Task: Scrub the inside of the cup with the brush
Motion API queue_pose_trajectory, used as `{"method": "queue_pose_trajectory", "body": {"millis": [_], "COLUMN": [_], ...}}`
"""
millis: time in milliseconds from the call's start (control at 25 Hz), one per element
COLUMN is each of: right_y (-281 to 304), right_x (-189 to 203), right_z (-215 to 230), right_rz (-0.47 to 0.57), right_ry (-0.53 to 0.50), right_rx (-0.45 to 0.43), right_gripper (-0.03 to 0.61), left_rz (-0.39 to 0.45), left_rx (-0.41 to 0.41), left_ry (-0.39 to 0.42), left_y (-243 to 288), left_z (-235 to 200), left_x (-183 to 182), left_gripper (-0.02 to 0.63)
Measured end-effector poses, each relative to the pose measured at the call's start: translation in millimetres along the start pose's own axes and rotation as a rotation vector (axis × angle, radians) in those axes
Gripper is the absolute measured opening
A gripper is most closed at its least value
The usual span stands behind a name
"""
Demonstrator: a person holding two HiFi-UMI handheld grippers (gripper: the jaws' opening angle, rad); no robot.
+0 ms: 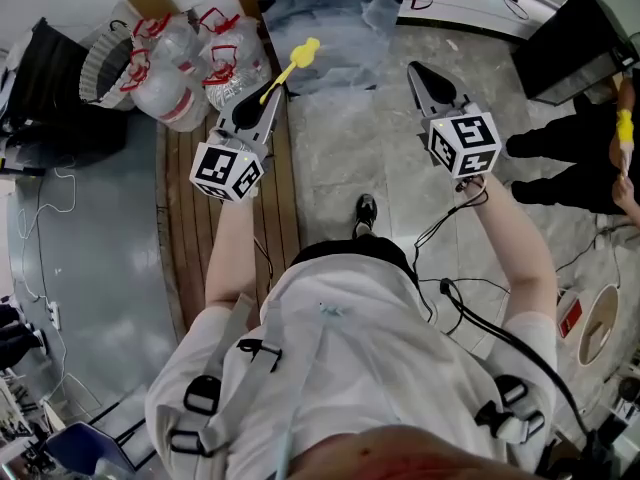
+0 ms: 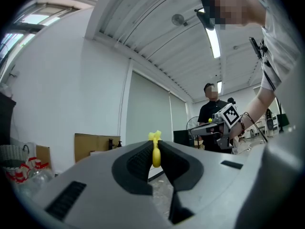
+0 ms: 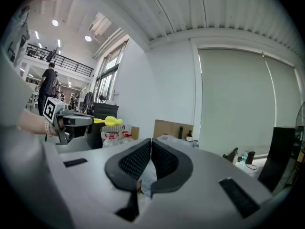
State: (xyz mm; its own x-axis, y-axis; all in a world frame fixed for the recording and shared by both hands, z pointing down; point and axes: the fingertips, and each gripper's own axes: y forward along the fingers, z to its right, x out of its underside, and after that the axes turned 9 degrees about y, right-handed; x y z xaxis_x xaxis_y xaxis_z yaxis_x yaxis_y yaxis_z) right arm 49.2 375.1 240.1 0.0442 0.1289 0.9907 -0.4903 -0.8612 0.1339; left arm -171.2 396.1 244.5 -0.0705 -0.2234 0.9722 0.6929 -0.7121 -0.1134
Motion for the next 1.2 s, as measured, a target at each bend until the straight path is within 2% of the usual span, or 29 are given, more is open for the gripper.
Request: {"method": "queue_pose_trajectory", "body": {"millis": [960,1000,1040,1080,1200], "right_y": [86.9,92.2,98.7,105.5,118.4], "right_x": [6.8,6.5,6.1,5.5,5.2], "right_z": [112.0,117.5,123.5,129.7,144.0], "right_rz": [-0.051,-0.055,-0.060,-0.064,-0.070], "right_ry": [0.062,0.067,0.072,0.076,0.082], "right_rx": [-0.068,-0.075,-0.083,-0.090,-0.101], "right_gripper": [0.021,0.042,0.103,0.123,0.137], "left_rz": [-0.047,-0.051,-0.056,-0.061,-0.065], "left_rx": [-0.067,-0.074,-0.083,-0.092,-0.114], "left_ry": [-0.004,-0.005,-0.008,-0.010,-0.014], "left_y": [110.0,115.3,121.1,126.8,138.3], "left_z": [-33.3,-35.5,-38.5,-41.7,-46.9], "left_x": [29.1,31.4,33.8,35.8,38.4], "left_gripper": [0.037,0.037,0.037,0.037,0.037]}}
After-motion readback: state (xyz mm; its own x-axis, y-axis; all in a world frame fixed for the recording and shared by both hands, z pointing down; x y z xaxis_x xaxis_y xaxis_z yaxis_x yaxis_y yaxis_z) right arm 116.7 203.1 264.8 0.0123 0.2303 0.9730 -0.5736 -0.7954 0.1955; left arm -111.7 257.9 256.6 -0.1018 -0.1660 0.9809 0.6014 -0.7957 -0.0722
